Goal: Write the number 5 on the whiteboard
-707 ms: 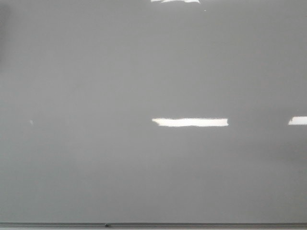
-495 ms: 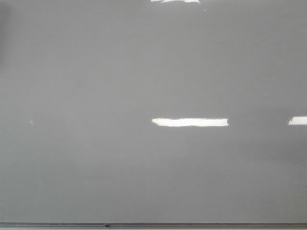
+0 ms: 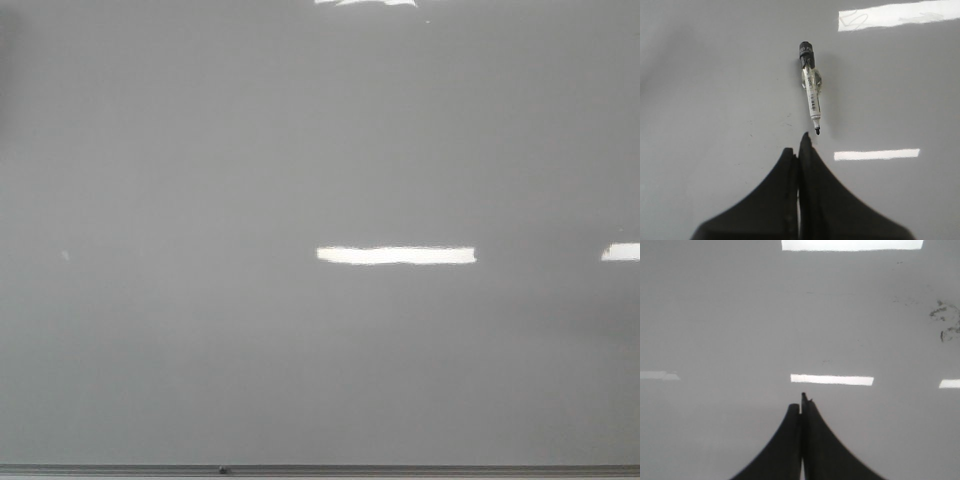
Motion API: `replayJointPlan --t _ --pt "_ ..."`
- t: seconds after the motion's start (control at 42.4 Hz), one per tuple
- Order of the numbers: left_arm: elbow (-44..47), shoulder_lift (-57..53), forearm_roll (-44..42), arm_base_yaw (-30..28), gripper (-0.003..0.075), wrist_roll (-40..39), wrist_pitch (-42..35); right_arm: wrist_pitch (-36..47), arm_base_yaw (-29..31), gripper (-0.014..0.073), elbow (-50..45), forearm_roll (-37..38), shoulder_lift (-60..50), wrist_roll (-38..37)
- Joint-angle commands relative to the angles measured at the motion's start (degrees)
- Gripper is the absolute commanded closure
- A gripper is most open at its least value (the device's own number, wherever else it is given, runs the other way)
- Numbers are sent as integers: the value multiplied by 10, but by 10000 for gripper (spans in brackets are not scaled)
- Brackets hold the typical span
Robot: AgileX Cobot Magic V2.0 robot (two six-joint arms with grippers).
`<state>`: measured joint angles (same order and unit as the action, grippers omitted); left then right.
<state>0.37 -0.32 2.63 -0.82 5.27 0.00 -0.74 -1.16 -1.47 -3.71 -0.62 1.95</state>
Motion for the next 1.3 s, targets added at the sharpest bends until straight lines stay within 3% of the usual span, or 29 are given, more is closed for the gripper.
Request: replayJointPlan --t 0.0,0.236,0.636,0.966,1.272 --pt "3 -9 5 3 741 0 -50 44 1 664 7 -2 -11 1" --pt "3 -9 5 3 741 0 -53 50 1 664 7 -2 -11 1" --pt "-20 -8 5 3 741 -4 -145 43 1 664 40 -2 -11 1" --pt "-173 -7 5 3 741 -4 -20 -47 1 664 167 -2 2 1" --pt "-309 58 5 3 741 -4 106 -136 1 664 294 -2 114 1"
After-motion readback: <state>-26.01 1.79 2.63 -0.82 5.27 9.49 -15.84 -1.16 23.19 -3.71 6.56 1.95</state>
